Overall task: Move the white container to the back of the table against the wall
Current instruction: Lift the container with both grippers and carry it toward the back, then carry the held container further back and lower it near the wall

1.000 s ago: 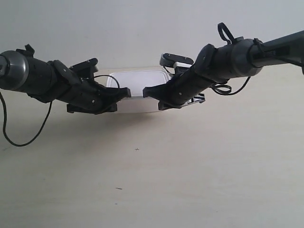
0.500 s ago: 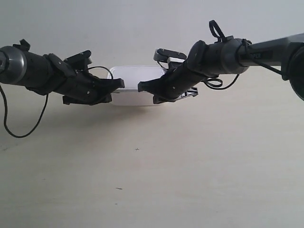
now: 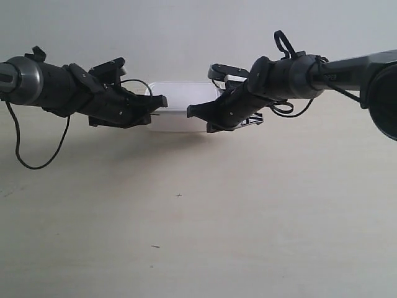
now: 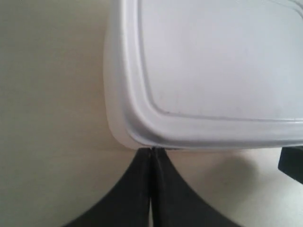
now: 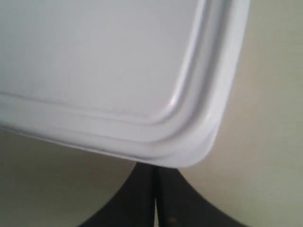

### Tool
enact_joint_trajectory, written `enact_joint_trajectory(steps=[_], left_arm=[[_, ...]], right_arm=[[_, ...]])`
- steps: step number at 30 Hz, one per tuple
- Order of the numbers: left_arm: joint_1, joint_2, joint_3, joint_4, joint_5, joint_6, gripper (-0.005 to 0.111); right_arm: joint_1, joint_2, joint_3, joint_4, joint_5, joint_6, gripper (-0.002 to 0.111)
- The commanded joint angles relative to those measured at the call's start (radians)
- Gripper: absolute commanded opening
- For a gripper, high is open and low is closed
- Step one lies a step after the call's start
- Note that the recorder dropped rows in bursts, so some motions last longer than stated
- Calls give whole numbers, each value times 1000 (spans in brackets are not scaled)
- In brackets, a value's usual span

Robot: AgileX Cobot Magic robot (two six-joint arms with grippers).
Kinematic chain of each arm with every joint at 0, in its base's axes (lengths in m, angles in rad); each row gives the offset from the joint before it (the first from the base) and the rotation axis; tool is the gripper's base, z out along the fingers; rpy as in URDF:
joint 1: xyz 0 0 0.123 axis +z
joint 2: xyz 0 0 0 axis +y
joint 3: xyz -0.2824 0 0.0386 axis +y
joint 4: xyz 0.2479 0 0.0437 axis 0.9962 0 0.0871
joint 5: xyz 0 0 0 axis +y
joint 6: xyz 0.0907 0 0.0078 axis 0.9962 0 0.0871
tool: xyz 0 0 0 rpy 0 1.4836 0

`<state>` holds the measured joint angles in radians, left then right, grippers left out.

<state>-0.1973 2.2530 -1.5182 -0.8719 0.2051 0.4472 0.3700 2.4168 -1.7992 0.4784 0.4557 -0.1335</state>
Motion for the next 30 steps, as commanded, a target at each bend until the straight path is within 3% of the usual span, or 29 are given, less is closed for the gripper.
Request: enact_joint_trajectory(steps=[1,20,26,30], left_arm=[[1,20,-24,-2,1,22,0],[9,86,-156,2,-8,71,0],[37,86,-147,53,222,-25,0],[21,55,-110,70,234,-34,0]], right_arm=[[-5,25,-91,-32,15,3,0],[-27,119,-223,-51,9,29,0],[-27,119,-223,-40,17,22,0],[-27,119,-223,-32,17,22,0]])
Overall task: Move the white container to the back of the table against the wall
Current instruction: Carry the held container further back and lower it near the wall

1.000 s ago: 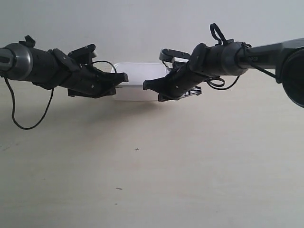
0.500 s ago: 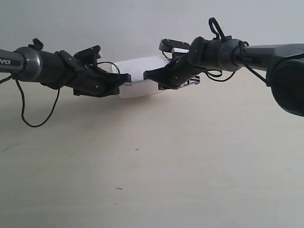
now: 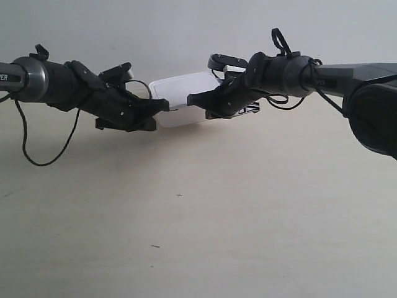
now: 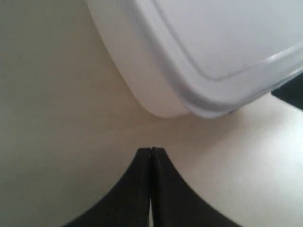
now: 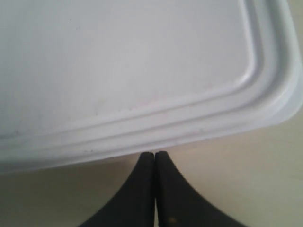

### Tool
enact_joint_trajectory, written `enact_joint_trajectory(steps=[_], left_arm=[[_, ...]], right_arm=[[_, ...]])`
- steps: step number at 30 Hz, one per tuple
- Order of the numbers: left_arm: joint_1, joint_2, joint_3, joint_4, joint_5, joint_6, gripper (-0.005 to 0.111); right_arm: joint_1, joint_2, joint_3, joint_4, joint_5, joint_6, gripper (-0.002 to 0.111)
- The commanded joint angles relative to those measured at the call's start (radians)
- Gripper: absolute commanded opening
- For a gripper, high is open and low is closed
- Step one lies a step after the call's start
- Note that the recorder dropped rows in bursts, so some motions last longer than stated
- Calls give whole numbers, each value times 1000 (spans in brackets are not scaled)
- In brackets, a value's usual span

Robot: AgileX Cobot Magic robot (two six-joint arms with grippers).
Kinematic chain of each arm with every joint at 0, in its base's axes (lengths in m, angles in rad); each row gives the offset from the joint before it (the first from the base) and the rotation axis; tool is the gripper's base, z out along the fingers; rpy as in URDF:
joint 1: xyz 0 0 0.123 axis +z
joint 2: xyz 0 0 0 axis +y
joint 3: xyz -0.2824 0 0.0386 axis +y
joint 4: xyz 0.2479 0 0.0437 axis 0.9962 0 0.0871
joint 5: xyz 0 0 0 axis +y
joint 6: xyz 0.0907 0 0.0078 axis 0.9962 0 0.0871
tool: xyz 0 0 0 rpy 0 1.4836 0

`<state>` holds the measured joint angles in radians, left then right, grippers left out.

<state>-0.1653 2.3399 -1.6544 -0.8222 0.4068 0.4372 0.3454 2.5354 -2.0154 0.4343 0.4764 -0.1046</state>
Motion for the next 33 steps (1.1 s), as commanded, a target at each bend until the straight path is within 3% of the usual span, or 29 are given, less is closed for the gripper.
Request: enact_joint_trajectory(steps=[1,13,24,33], left_arm=[[-19,-37,26,16,34,-20,0],[-34,-10,15,-261,-99,158,0],[-24,71,-148,-261,-65,180,0],[5,80,-160,-261,-119,180,0]], right_arm=[[-3,0,-7,12,-3,-6,0],[-3,0,-7,19,3,-5,0],[-3,0,-7,19,-11,-7,0],[-3,0,-7,19,-48,-25,0]])
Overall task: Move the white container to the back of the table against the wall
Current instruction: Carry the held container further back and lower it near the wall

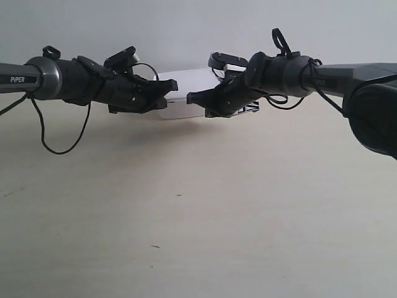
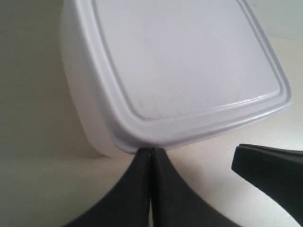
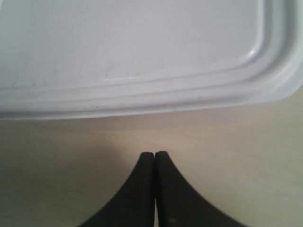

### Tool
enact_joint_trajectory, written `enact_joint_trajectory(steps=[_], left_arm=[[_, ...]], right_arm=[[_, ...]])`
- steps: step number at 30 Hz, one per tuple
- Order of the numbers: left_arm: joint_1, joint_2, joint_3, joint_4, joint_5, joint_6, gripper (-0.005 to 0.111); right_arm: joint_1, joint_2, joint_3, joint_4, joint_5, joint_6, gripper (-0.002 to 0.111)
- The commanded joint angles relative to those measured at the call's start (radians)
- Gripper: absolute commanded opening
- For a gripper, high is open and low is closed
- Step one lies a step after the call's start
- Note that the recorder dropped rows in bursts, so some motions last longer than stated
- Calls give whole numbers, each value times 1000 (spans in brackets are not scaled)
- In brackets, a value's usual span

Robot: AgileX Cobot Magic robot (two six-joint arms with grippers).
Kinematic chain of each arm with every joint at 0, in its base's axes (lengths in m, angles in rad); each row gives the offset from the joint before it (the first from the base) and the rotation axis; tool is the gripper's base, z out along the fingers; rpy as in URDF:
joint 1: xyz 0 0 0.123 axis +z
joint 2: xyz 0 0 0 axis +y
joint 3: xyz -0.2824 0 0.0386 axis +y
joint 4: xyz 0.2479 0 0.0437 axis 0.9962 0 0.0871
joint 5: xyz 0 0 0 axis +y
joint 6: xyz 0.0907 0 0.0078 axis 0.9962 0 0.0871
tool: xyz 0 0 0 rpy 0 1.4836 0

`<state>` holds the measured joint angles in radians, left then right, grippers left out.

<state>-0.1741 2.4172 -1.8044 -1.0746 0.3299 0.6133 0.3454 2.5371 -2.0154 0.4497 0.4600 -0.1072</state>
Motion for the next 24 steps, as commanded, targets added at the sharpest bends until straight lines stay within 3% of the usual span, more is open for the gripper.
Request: enact_joint_trajectory(steps=[1,12,16,24], left_arm=[[16,3,-10,-9,-51,9,0],[24,54,-91,-4,23,16,0],[26,54,-95,-2,171,-2,0],[15,54,-97,-31,71,1,0]], right_arm=[[-3,-2,-7,4,-36,-26,0],[-3,-2,-7,4,-75,-110,0],[-3,0,-7,8,-94,-154,0],[-3,6,-7,50,-128,-242,0]])
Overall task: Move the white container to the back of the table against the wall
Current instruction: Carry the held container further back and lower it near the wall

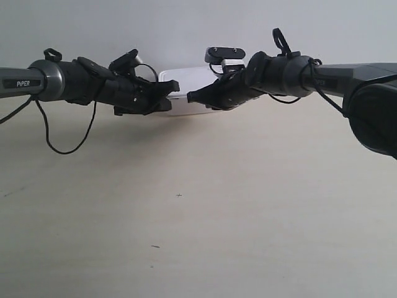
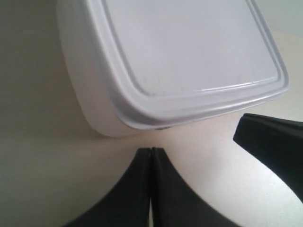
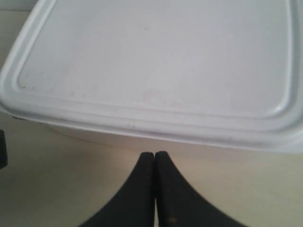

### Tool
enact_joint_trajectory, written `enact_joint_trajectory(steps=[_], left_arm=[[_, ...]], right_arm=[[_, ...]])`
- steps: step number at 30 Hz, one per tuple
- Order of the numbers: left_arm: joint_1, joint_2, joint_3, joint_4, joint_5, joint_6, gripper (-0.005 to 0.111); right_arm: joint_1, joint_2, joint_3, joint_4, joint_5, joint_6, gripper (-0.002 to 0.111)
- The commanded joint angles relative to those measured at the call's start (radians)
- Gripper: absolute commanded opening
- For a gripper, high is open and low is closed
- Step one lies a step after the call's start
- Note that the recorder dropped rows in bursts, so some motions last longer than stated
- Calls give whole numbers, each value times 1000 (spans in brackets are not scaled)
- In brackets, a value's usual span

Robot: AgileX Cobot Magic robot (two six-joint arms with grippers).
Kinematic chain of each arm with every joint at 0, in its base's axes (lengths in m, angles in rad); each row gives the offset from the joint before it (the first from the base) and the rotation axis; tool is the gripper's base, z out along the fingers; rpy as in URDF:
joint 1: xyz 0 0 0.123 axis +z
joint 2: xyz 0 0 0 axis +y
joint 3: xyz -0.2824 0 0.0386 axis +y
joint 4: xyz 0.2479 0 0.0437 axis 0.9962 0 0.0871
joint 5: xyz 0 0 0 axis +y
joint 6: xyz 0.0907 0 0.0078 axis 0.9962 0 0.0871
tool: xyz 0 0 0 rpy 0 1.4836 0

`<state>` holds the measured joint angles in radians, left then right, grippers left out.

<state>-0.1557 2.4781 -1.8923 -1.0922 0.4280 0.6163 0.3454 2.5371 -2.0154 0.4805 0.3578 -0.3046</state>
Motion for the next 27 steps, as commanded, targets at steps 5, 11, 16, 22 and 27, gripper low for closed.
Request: enact_joint_trajectory(steps=[5,11,16,22,27], left_arm=[[-3,28,-63,-14,6,5,0],[-3,29,-68,0,8,5,0],[-3,29,-68,-2,-5,5,0],[-3,29,-68,-2,-12,17,0],[-3,30,-68,-2,-24,36,0]], right_arm=[[-5,8,-15,13,-16,-53,0],[-13,8,-15,7,20,-52,0],[-15,8,-15,3,87,-85,0],[-22,8,-15,-24,116,-92,0],[-42,8,-15,-149,111,41,0]])
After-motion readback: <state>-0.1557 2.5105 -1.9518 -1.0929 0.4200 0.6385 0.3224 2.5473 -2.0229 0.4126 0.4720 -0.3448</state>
